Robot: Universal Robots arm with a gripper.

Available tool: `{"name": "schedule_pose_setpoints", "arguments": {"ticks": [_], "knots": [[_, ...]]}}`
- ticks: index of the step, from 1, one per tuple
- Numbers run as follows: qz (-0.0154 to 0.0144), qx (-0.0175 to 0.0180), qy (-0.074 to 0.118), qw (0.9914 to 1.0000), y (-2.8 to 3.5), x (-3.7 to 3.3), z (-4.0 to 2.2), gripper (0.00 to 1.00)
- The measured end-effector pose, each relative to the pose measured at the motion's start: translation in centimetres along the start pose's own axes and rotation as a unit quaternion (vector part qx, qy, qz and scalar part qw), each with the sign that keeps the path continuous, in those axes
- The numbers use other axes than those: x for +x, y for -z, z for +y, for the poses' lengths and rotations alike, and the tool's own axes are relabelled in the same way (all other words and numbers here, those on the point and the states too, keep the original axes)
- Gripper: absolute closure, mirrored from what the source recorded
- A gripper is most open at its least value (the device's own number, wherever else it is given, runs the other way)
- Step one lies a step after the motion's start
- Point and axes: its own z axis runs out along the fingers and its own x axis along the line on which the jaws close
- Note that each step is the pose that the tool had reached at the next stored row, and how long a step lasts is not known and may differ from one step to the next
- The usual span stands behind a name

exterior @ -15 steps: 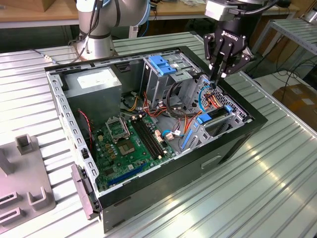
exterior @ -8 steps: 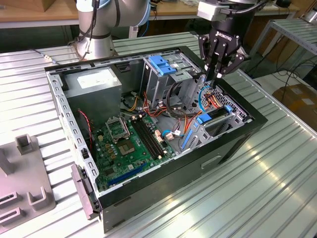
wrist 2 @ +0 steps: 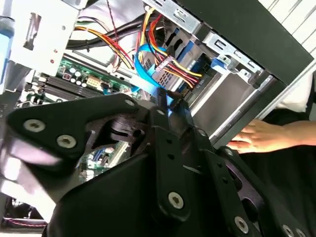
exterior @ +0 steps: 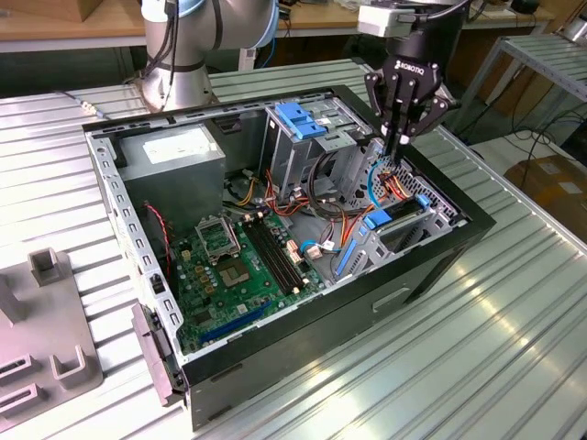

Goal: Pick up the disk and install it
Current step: 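Insert the second disk wire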

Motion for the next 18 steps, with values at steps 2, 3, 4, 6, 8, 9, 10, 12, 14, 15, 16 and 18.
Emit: {"name": "schedule_pose_setpoints", "arguments": {"ticks": [2, 3, 4, 6, 8, 9, 10, 12, 14, 15, 16, 18], "knots": [[0.0056, -0.0001, 0.000, 0.99998, -0.34, -0.10, -0.01, 0.85], [0.0099, 0.0001, 0.000, 0.99995, -0.50, -0.16, -0.01, 0.89], [0.0179, 0.0003, -0.001, 0.99984, -0.57, -0.18, -0.02, 0.89], [0.0266, 0.0003, -0.001, 0.99965, -0.68, -0.20, -0.02, 0.89], [0.0307, 0.0003, -0.001, 0.99953, -0.80, -0.24, -0.02, 0.82], [0.0322, 0.0003, -0.001, 0.99948, -0.87, -0.26, -0.02, 0.82], [0.0361, 0.0002, -0.001, 0.99935, -1.04, -0.32, -0.03, 0.82], [0.0414, 0.0001, -0.001, 0.99914, -1.42, -0.43, -0.04, 0.82], [0.0434, 0.0000, -0.001, 0.99906, -1.63, -0.50, -0.04, 0.82], [0.0455, 0.0000, -0.001, 0.99896, -1.66, -0.52, -0.04, 0.82], [0.0470, -0.0001, -0.001, 0.99889, -1.68, -0.53, -0.04, 0.82], [0.0482, -0.0013, -0.005, 0.99882, -1.85, -0.60, -0.12, 0.81]]}}
